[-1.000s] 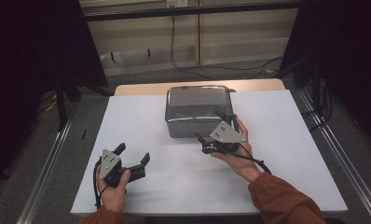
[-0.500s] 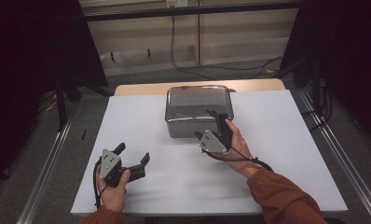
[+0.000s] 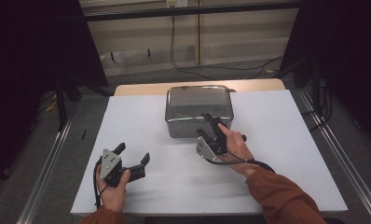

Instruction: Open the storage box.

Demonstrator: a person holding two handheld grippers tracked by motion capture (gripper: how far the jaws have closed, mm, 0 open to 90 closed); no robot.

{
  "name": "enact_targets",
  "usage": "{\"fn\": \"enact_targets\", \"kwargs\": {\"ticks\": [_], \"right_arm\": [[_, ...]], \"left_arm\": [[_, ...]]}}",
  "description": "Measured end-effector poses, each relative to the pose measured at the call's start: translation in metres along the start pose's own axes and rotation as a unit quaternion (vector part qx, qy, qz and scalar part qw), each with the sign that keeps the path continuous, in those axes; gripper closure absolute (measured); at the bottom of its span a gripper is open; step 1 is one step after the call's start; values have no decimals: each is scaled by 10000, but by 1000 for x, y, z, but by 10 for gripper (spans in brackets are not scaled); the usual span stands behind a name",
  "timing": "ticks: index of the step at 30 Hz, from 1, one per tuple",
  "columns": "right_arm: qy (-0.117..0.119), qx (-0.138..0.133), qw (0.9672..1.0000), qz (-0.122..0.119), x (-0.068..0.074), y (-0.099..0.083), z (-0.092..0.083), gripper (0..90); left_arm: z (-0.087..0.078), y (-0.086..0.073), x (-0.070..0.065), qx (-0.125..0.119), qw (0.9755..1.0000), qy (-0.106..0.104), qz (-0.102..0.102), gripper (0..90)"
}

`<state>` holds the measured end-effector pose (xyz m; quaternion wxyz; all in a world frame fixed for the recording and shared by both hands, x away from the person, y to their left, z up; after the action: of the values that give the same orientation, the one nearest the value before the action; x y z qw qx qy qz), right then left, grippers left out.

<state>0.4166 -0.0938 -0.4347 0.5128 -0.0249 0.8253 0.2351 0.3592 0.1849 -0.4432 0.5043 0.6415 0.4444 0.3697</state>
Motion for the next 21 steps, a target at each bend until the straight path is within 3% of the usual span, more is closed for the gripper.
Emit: {"fn": "enact_targets", "kwargs": {"ticks": [8, 11, 21], "right_arm": [[13, 179, 9995, -269, 5, 1, 4, 455], [126, 291, 9989, -343, 7, 1, 5, 523], [186, 430, 9981, -392, 7, 0, 8, 685]], "left_arm": [[0, 0, 0, 7, 10000, -1, 30, 30], [-1, 0, 1, 6, 10000, -15, 73, 30], [1, 0, 0, 72, 9999, -42, 74, 30]]}}
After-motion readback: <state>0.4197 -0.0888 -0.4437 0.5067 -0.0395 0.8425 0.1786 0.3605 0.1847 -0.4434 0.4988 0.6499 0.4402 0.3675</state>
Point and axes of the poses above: each handheld gripper's, and its own axes: z roughly forward along the jaws, y roughly out of its top, x roughly to its left, the point moved 5 cm from there along z, roughly forward along the jaws, and after that the axes turned 12 degrees about y, right-handed, at the moved point
